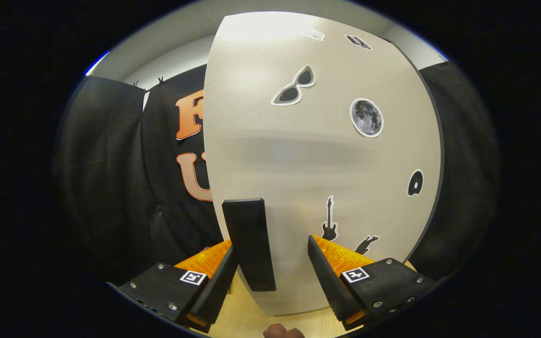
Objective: Open the shoe cabinet door, grab the shoes and put them into the shoe cabinet, then close the shoe cabinet door.
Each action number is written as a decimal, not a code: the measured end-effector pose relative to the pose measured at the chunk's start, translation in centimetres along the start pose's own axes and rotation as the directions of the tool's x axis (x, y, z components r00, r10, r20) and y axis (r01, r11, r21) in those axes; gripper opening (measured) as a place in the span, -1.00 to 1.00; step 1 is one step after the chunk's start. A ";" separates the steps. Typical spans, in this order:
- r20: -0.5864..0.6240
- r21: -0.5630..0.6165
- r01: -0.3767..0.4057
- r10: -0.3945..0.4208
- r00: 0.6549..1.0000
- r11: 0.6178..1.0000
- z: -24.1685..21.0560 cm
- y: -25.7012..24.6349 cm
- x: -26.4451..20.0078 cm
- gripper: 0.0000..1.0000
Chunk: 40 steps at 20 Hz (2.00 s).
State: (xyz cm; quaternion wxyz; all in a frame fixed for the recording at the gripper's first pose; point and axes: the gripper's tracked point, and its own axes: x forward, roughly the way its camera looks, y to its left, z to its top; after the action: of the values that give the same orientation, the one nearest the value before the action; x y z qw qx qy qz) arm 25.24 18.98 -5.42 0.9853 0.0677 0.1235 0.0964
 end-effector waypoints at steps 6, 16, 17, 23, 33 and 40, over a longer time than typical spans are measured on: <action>0.007 -0.011 0.053 -0.053 0.999 0.999 0.2 0.0 1.2 0.79; 0.009 0.008 0.110 -0.110 0.994 0.994 0.3 0.2 1.8 0.82; 0.012 0.004 0.110 -0.110 0.994 0.994 0.4 0.1 1.8 0.81; -0.001 0.070 0.059 -0.059 0.998 0.996 0.5 0.4 -0.4 0.81; 0.007 0.054 0.056 -0.056 0.998 0.997 -0.1 -4.0 -11.0 0.81; 0.050 0.039 0.019 -0.021 0.999 0.999 0.2 -9.6 -15.7 0.81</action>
State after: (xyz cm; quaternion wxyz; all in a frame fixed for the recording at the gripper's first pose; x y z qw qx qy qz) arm 11.99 6.36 -3.16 0.9875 0.0881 0.1011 0.0823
